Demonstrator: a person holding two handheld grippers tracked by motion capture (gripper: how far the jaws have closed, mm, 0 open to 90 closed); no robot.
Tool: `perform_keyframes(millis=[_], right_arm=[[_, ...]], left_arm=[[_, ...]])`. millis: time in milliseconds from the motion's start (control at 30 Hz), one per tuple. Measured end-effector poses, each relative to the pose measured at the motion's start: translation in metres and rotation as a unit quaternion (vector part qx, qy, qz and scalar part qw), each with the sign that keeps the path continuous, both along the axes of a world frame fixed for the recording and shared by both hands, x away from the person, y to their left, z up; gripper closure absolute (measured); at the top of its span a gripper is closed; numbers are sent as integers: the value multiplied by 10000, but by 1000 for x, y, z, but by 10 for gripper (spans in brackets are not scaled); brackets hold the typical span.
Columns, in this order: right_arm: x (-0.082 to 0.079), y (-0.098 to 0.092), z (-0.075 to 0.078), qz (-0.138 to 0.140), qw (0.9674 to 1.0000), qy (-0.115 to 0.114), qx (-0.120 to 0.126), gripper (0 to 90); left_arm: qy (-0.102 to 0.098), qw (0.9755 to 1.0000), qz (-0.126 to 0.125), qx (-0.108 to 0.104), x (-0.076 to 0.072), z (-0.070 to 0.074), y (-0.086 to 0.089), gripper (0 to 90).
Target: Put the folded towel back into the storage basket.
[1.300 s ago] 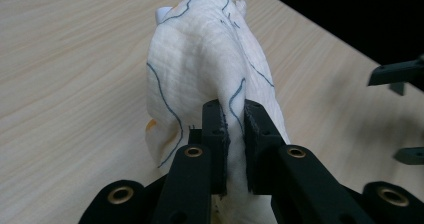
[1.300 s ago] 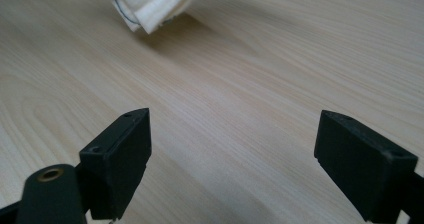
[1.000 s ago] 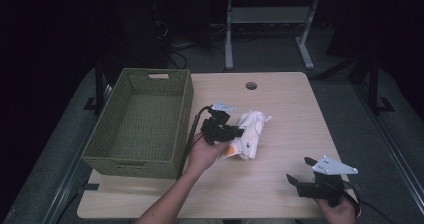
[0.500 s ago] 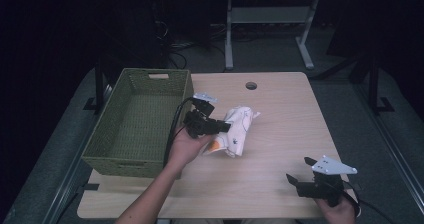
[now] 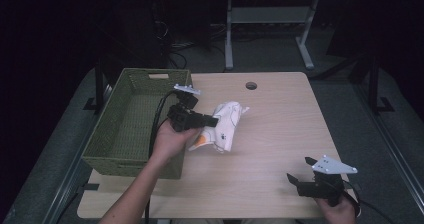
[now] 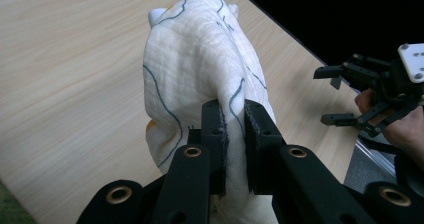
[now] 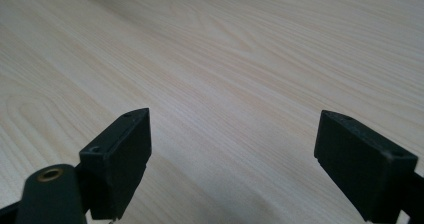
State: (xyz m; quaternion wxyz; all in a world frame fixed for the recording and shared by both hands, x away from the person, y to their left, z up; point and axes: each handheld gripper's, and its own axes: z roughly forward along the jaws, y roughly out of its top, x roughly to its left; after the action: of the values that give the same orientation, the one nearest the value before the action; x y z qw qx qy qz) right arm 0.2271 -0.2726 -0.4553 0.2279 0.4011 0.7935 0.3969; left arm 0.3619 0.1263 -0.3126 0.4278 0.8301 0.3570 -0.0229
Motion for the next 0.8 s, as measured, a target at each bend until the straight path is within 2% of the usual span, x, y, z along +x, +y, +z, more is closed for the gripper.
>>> perform_keyframes(millis=[133, 433, 733, 800], right_arm=[[0, -1, 0, -42, 10000, -19, 22, 149], [1, -1, -1, -59, 10000, -13, 1, 149], [2, -2, -1, -96, 10000, 4, -7, 149], [2, -2, -2, -104, 9999, 11, -26, 149]], left_arm=[[-5, 10000, -18, -45, -1, 6, 11, 812], [38, 9995, 30, -302, 0, 20, 40, 813], [67, 9990, 132, -430, 1, 27, 64, 813], [96, 9985, 150, -519, 1, 28, 71, 812]])
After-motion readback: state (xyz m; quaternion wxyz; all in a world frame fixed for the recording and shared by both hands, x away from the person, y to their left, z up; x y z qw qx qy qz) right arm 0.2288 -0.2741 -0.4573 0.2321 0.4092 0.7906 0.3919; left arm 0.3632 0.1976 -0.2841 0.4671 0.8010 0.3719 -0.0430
